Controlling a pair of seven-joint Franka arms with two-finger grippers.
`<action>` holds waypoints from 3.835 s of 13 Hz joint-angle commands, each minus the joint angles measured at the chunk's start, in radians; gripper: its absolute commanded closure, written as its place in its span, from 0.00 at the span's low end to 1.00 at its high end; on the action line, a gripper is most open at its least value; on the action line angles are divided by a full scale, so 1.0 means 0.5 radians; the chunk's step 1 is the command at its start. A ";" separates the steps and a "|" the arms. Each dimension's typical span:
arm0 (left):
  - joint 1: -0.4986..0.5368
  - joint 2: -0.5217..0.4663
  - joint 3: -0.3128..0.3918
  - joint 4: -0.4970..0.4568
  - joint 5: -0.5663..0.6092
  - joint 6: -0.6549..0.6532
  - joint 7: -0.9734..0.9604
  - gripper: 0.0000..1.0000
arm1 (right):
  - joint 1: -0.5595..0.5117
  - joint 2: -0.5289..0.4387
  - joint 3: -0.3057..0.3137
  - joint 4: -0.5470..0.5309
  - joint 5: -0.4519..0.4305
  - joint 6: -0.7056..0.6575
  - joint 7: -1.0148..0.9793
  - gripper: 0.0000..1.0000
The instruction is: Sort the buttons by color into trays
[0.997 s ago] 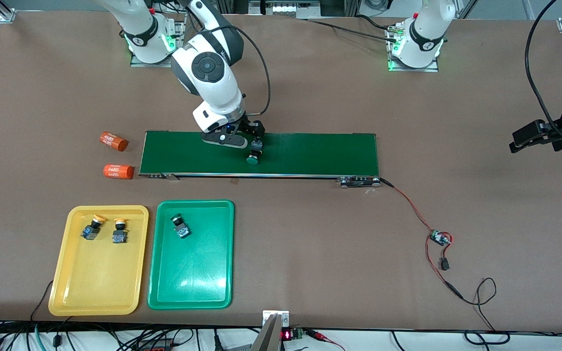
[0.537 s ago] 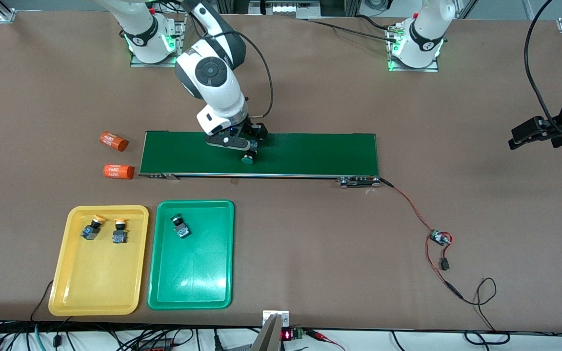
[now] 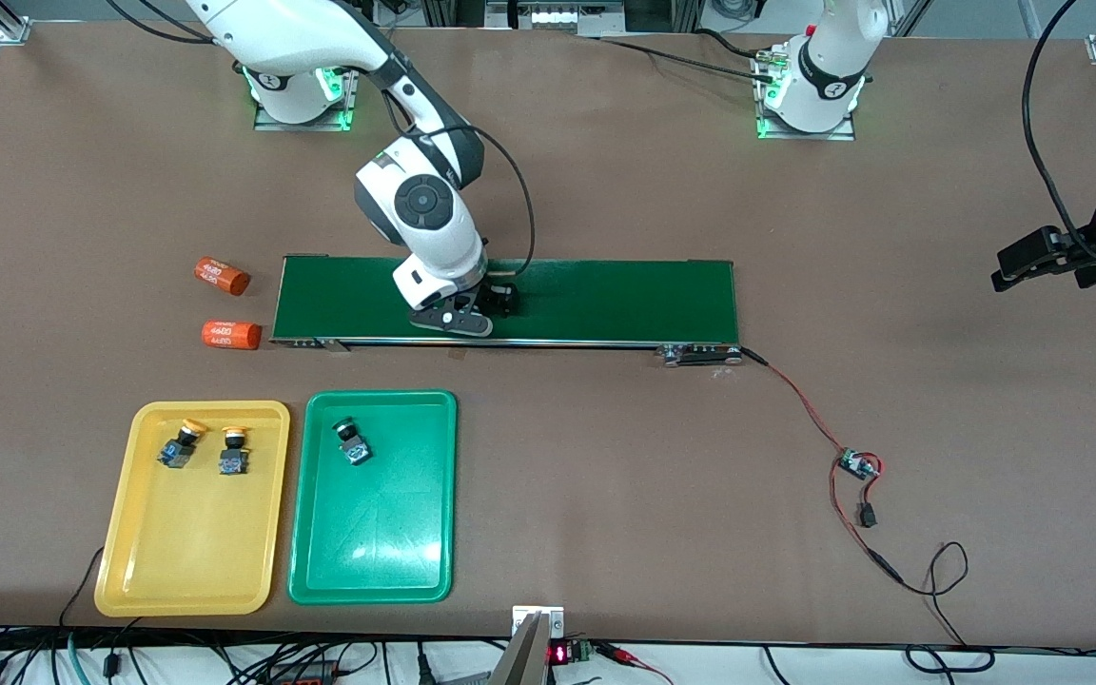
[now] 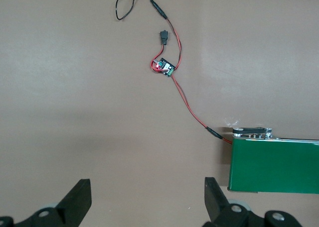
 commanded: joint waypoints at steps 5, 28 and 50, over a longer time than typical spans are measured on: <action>0.001 -0.056 0.001 -0.049 -0.034 0.020 0.007 0.00 | -0.171 -0.145 0.028 0.337 0.015 -0.577 -0.112 1.00; -0.002 -0.043 0.001 -0.058 -0.034 0.029 0.013 0.00 | -0.579 0.806 -0.018 1.461 0.147 -0.346 -1.496 0.00; -0.011 -0.145 0.001 -0.239 -0.025 0.152 0.029 0.00 | -1.079 -0.919 -0.337 0.623 0.172 -1.929 -1.861 0.00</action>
